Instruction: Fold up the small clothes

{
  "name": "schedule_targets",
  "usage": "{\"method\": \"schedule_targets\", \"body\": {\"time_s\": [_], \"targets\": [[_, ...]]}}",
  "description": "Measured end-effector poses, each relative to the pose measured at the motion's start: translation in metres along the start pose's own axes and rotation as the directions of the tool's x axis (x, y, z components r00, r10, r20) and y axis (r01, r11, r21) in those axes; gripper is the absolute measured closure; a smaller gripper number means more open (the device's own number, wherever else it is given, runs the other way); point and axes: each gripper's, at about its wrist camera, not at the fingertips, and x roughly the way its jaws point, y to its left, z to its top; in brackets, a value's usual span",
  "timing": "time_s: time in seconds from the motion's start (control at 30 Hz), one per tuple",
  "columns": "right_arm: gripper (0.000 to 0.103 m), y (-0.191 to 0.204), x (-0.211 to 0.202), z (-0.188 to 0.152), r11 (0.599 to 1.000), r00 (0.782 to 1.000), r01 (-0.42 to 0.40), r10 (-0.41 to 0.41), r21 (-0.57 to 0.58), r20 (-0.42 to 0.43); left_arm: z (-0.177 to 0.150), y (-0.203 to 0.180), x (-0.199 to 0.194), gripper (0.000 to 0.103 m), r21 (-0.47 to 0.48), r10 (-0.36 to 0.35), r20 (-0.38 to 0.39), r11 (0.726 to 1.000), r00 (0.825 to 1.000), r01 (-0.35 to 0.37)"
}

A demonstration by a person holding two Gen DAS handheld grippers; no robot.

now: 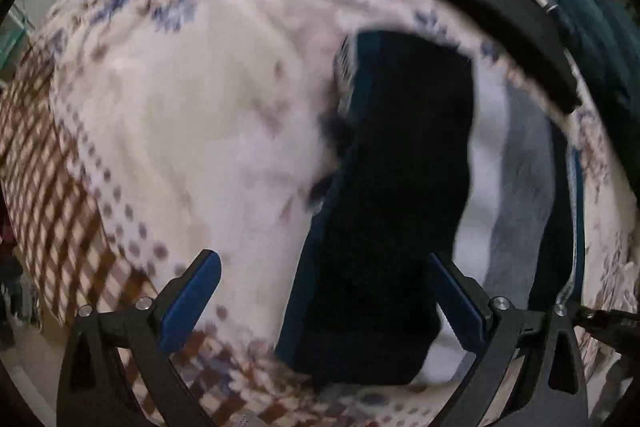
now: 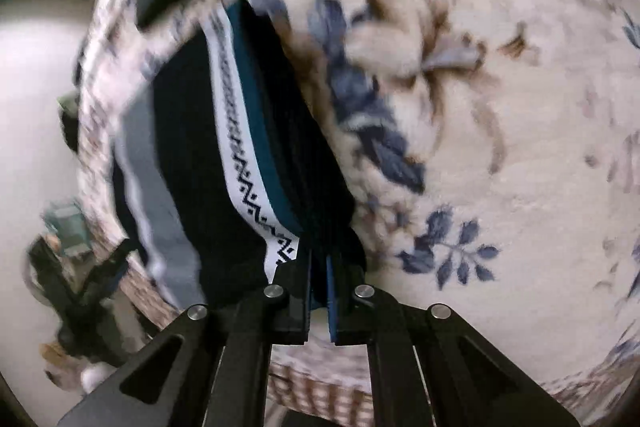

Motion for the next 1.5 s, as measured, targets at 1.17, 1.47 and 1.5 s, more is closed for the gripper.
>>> {"method": "schedule_targets", "body": {"time_s": [1.17, 1.47, 1.5], "targets": [[0.079, 0.048, 0.01, 0.058, 0.919, 0.909, -0.379, 0.392, -0.113, 0.141, 0.103, -0.037, -0.01, 0.082, 0.106, -0.572, 0.026, 0.817, 0.82, 0.567], [0.079, 0.068, -0.085, 0.117, 0.901, 0.833, -0.422, 0.43, -0.103, 0.349, 0.22, -0.119, -0.065, 0.082, 0.307, -0.626, 0.052, 0.752, 0.778, 0.584], [0.079, 0.07, -0.094, 0.134, 0.901, 0.823, -0.423, 0.427, -0.097, 0.375, 0.233, -0.128, -0.066, 0.082, 0.327, -0.628, 0.055, 0.746, 0.776, 0.58]]}}
